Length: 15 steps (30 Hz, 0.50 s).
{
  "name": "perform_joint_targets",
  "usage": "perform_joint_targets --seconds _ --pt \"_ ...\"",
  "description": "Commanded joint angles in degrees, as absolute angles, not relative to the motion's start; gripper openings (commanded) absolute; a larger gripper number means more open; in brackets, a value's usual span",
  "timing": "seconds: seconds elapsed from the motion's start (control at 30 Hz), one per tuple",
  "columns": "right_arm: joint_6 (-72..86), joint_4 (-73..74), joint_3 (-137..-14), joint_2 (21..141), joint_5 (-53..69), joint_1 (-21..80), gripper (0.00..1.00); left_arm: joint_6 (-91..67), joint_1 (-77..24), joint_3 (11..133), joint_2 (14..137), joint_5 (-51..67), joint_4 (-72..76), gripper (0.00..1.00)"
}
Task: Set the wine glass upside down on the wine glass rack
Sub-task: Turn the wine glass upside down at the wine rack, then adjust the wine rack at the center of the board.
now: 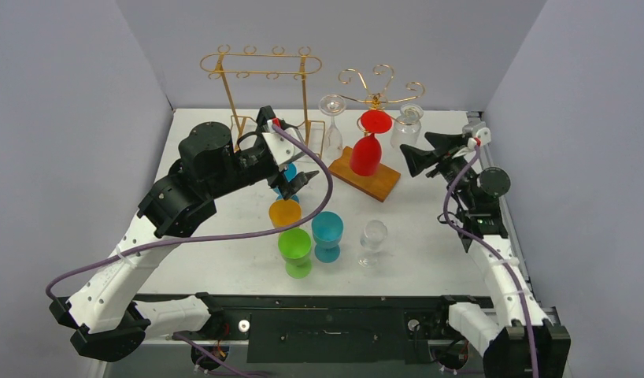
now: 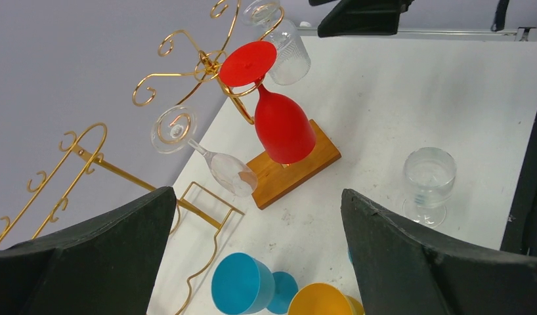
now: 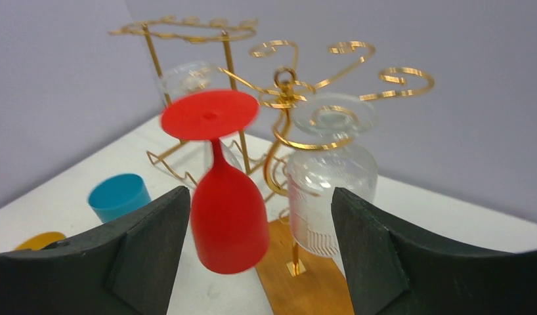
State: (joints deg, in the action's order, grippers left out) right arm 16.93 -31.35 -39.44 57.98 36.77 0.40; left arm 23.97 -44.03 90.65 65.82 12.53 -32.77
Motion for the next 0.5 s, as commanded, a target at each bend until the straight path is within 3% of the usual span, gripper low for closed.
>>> perform_joint_targets --seconds 0.0,0.23,0.47 --pt "20.1 -24.2 -45.7 51.6 40.8 0.2 0.74 22.2 -43.7 92.2 65.8 13.8 -30.5 0.95" --pt "23.8 -8.6 -71.0 61.1 42.9 1.0 0.65 20.4 -43.7 92.9 66.5 13.9 -31.0 0.95" --pt "1.9 30.9 -112.3 84.5 33.9 8.5 0.64 18.8 -43.7 92.7 66.9 14.3 -31.5 0.95"
